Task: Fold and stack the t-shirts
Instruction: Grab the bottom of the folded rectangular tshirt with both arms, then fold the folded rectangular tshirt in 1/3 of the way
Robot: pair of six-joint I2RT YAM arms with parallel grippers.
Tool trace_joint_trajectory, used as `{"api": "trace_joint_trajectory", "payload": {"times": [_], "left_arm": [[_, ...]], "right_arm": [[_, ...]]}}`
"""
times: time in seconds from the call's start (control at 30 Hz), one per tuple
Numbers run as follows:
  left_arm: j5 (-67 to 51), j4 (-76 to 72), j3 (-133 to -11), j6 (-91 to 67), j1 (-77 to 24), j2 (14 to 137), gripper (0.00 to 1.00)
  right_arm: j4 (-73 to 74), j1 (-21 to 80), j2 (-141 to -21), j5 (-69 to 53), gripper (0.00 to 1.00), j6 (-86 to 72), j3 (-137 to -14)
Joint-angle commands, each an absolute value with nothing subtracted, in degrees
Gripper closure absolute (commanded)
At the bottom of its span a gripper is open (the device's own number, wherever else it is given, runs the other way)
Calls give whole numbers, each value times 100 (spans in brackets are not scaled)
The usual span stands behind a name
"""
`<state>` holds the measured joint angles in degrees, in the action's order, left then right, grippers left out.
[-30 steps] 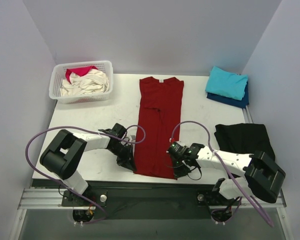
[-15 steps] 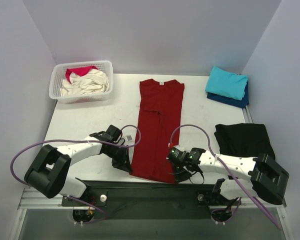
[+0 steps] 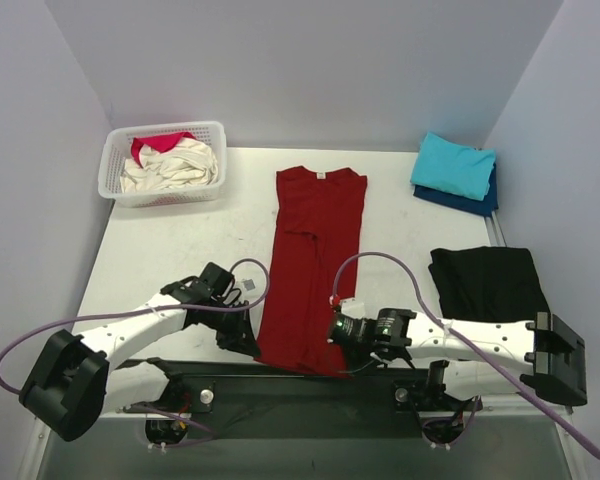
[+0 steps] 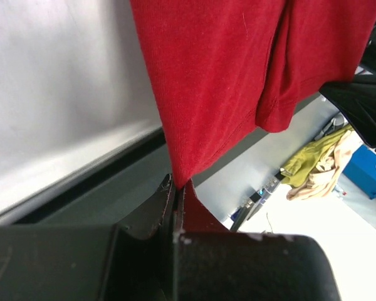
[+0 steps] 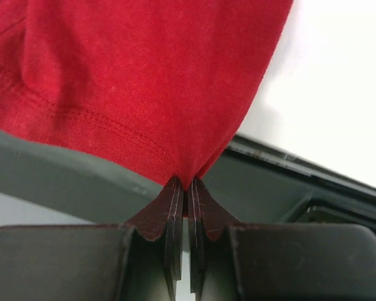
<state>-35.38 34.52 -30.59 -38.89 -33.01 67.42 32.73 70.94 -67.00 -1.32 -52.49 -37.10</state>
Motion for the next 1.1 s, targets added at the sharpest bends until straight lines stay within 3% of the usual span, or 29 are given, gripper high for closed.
{"api": "trace_joint_trajectory", "payload": {"times": [0.0, 0.27, 0.53, 1.07], "left_arm": [[-3630, 3516, -2927, -4271, -3410, 6381, 100], [-2849, 3735, -3768, -4228, -3428, 6529, 100], [-2233, 3656, -5281, -3956, -3410, 7496, 100], [-1468, 3727, -7688, -3270, -2857, 9894, 100]], "right_arm": [[4095, 7391, -6495, 386, 100, -5826, -4007], [4833, 7199, -6416, 1283, 100, -5538, -4781], [4834, 5733, -6766, 1669, 100, -4475, -5448], [3411, 3753, -8753, 994, 100, -2259, -6705]]}}
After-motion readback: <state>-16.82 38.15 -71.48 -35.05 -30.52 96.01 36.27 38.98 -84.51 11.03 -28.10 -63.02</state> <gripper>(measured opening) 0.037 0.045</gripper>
